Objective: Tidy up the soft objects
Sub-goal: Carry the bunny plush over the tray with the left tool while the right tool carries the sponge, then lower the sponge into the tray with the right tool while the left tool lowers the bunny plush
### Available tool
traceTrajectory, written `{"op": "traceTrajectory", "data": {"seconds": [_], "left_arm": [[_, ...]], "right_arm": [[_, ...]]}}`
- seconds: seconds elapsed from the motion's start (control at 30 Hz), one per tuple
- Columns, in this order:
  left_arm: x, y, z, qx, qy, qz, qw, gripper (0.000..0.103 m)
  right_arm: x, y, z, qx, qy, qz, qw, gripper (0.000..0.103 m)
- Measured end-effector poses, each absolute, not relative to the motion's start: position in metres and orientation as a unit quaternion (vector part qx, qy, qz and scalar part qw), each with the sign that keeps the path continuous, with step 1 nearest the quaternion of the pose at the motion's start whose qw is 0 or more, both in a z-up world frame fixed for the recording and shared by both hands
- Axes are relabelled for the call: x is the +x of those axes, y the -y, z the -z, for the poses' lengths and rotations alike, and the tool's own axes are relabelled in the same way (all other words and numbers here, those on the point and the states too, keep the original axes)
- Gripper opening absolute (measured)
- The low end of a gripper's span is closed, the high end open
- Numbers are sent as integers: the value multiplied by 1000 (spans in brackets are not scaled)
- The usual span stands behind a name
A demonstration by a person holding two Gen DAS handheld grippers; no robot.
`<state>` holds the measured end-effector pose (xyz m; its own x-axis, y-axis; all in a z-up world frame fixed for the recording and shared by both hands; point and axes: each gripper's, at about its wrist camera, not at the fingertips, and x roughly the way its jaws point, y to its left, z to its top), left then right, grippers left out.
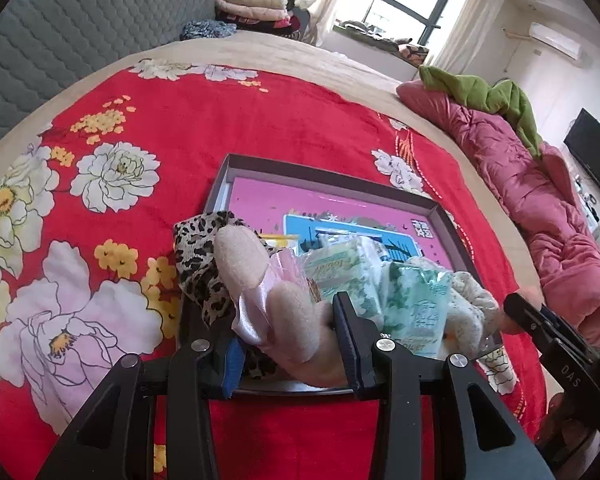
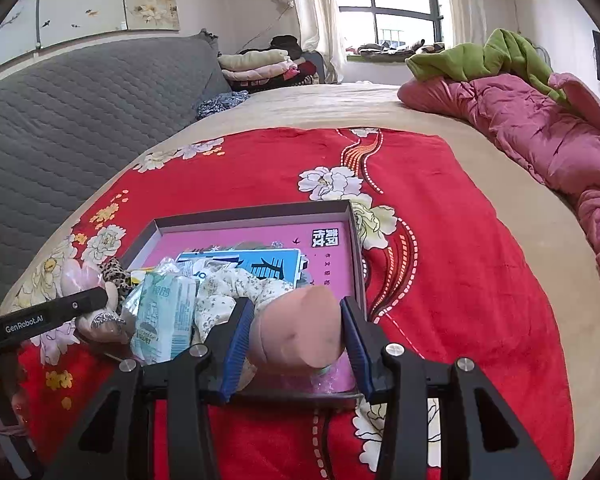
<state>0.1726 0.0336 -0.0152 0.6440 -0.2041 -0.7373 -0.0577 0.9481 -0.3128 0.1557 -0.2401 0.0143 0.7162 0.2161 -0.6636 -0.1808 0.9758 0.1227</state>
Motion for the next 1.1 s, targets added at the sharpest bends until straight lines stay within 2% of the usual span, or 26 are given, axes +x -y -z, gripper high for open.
{"op": "traceTrajectory", "data": {"seconds": [1.1], "left_arm": [[176,-24,27,-134,-430,52,891,42]], "right_arm": [[159,221,20,-8,-378,-108,919,47]]}}
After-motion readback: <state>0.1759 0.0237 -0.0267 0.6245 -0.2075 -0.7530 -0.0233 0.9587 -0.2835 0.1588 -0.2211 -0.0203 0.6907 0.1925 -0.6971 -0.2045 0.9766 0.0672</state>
